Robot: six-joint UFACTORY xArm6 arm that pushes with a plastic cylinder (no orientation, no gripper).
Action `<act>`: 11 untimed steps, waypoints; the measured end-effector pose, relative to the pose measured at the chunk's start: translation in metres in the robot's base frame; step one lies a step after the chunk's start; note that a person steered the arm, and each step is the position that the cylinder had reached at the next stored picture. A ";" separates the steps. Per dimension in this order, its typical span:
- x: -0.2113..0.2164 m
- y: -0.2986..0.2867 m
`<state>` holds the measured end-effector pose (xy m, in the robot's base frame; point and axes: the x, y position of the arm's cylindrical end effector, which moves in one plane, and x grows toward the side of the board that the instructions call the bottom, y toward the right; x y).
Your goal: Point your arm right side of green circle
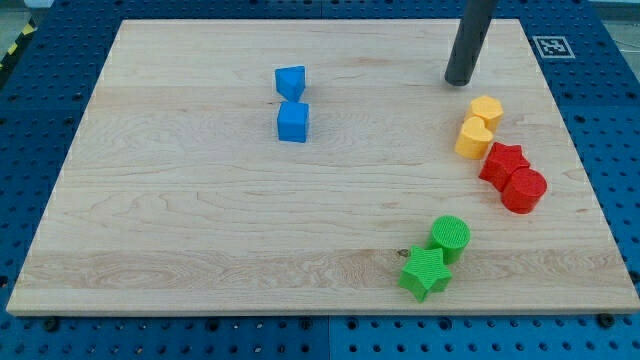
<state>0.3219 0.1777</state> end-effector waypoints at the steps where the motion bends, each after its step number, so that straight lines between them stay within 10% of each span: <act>1: 0.000 -0.007; 5: 0.138 -0.090; 11: 0.274 -0.005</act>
